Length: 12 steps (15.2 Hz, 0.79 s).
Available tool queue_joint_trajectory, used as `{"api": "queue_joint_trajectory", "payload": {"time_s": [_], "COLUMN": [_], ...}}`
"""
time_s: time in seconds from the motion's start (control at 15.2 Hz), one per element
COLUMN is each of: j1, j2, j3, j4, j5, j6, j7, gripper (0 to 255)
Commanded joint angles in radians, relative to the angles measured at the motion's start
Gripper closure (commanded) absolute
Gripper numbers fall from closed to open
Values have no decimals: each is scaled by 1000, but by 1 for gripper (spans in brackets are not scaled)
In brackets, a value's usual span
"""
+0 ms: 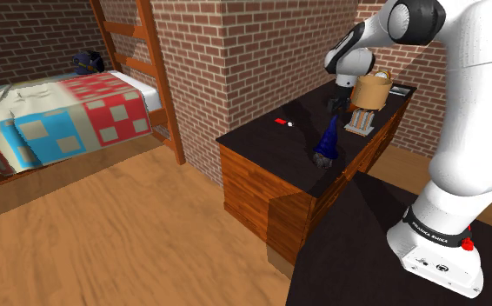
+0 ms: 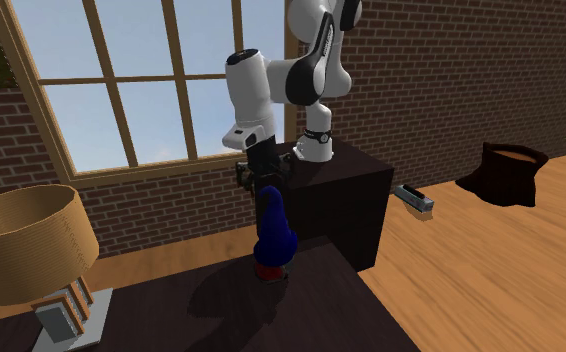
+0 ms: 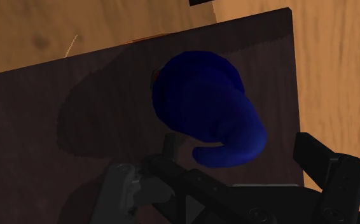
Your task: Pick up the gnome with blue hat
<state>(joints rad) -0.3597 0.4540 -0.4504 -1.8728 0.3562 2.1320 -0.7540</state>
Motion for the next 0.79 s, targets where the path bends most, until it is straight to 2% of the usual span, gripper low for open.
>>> {"api": "queue_joint_trajectory", "payload": {"time_s": [0.0,0.07,0.13,0.73], "j1": [-4,-4,-6,-4], "j2": [16,16,18,16], "j3": [5,5,5,5], "j4": [-2,-2,-2,-2], "j5": [10,9,10,10], "j6": [16,16,17,16], "j7": [-8,-8,-10,-8], "gripper": [0,0,255,255]}}
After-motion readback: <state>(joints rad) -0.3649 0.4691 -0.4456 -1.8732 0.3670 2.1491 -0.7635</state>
